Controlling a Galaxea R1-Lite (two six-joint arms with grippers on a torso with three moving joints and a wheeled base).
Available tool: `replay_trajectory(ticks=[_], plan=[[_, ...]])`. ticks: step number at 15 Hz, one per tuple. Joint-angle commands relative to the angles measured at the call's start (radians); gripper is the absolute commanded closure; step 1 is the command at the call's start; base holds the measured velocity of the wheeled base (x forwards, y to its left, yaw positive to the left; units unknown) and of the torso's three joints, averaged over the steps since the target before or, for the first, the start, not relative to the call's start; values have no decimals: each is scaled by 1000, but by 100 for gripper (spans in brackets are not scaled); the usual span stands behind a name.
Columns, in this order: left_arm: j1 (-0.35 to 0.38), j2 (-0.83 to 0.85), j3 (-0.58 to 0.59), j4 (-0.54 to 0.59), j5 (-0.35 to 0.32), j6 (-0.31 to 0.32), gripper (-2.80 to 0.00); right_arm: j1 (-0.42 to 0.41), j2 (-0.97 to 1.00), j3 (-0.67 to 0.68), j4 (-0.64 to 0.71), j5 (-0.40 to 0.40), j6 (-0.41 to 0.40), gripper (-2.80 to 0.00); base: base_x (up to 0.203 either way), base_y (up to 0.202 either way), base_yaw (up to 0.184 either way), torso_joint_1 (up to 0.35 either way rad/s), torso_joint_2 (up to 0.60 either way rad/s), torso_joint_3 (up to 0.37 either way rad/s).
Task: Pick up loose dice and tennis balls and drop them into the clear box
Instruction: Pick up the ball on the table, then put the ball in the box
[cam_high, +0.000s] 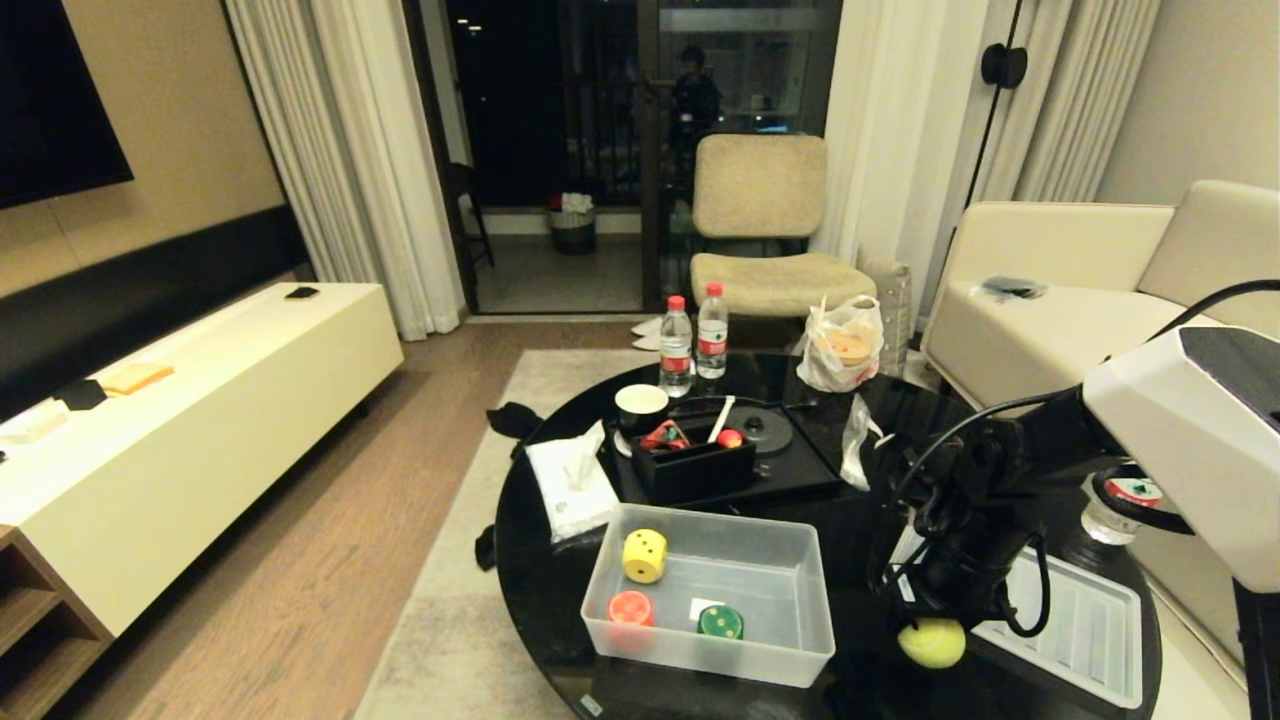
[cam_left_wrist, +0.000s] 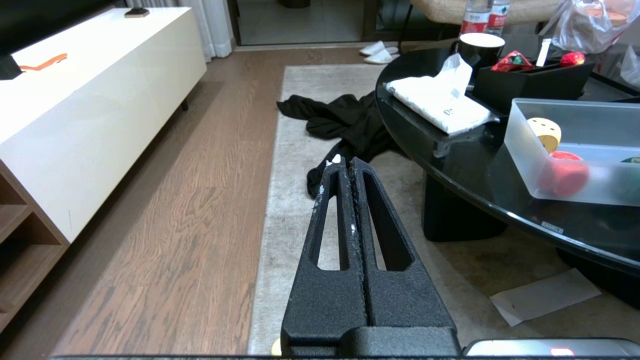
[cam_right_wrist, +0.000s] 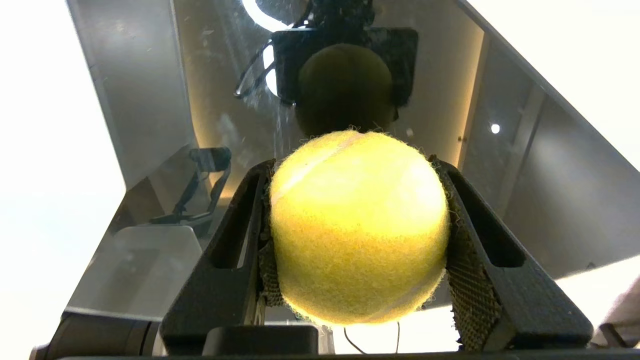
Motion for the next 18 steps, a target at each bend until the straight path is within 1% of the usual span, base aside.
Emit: replay_trajectory(ticks=[1,6,8,11,14,18], plan=[[-1,1,0,0,0,-1,0,0,-60,20,3,0,1,0,0,0,0,0,0,0],[-1,1,0,1,-1,1,0,-5,-154,41,4,0,2,0,0,0,0,0,0,0],[-4,0,0,3,0,1,0,-13,-199,77,4,-15,-1,0,0,0,0,0,0,0],[-4,1,0,3,0,1,0,-15,-249,81,4,-17,-1,0,0,0,0,0,0,0],[-4,1,1,-2,0,-2,0,-18,-269,71,4,-17,0,0,0,0,0,0,0,0],[-4,1,2,-7,2,-6,0,-21,-310,14,6,-15,1,0,0,0,0,0,0,0]])
